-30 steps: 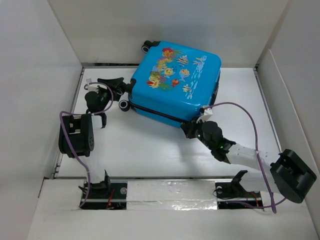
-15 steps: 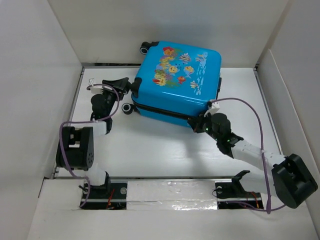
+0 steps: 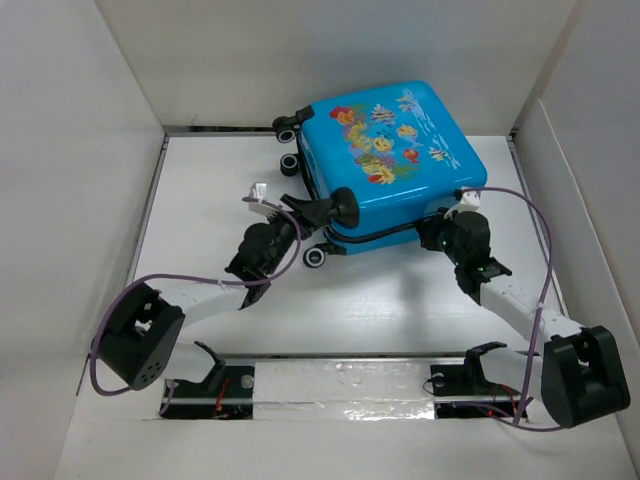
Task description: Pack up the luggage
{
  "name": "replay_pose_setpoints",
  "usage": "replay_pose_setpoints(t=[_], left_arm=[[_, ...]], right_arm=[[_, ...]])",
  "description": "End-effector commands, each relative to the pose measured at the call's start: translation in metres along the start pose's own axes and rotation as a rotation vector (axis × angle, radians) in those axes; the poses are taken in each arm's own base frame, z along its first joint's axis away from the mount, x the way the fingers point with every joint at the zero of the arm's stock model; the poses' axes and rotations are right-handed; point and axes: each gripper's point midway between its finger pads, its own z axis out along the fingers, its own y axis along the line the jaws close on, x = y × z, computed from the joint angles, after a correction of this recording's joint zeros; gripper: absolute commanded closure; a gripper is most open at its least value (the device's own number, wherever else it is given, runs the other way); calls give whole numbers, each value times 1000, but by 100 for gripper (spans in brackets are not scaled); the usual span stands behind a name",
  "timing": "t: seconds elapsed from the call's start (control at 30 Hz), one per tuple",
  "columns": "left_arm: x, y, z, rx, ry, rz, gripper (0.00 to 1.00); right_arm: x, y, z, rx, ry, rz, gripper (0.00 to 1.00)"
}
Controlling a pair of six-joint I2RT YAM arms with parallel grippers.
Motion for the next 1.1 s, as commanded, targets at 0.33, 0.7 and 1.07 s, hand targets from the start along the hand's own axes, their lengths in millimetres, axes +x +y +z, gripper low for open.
replay_pose_setpoints(t=[0.33, 0.7, 1.07], left_arm=[[96, -88, -19, 286, 312, -23, 100], [151, -141, -27, 440, 591, -77, 94], [96, -141, -19, 353, 424, 148, 6]], right_arm=[[26, 215, -68, -664, -52, 12, 100], [43, 239, -37, -678, -45, 33, 100], [25, 176, -59, -456, -111, -16, 100]])
